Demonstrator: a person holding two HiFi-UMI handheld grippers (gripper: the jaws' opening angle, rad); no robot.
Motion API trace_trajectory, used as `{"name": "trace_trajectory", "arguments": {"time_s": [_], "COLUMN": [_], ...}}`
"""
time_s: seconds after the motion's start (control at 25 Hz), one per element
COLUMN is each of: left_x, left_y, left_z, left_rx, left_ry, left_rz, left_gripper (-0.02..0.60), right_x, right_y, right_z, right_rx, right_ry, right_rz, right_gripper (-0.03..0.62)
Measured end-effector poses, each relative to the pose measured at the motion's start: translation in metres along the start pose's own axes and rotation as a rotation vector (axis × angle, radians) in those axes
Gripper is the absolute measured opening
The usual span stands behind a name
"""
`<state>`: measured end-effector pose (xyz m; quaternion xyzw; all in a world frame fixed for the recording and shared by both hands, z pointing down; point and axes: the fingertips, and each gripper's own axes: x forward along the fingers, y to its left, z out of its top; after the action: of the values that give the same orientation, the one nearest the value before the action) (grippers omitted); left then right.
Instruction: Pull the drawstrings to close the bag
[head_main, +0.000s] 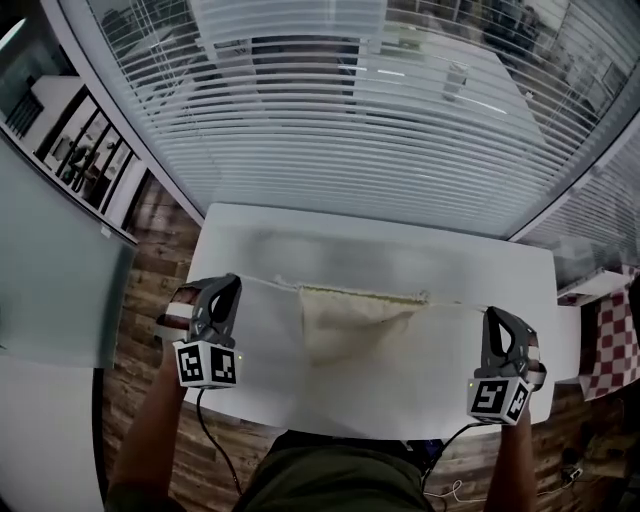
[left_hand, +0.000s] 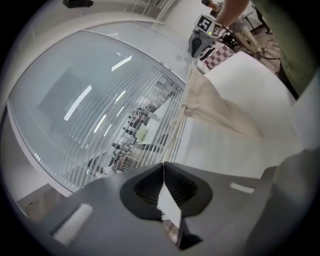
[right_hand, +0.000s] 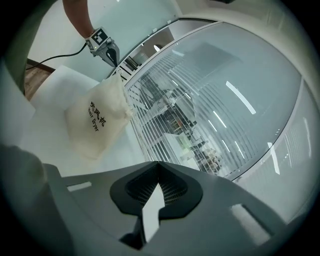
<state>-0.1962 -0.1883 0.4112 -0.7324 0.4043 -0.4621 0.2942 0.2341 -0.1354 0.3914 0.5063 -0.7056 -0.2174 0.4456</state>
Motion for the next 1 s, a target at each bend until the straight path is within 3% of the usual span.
{"name": "trace_trajectory", "arguments": {"time_s": [0.32, 0.64, 1.0], "left_x": [-0.003, -0.027, -0.053], "left_y": [0.051, 0.118, 0.136], "left_z": [-0.021, -0.032, -0.063], "left_rx": [-0.018, -0.109, -0.270], "left_ry": [0.064, 0.094, 0.128], "left_rz": [0.120, 0.266, 0.298], "left_gripper": [0.006, 0.005, 0.005], "right_x": [-0.002, -0.021, -0.037], "right_y": [-0.035, -0.090, -0.109], "right_z": [0.005, 0.011, -0.012], "right_rx": [0.047, 0.073, 0.169], "right_ry": [-0.010, -0.033, 0.010], "right_rz": [-0.096, -0.214, -0.260], "right_gripper": [0.014, 0.014, 0.014]}}
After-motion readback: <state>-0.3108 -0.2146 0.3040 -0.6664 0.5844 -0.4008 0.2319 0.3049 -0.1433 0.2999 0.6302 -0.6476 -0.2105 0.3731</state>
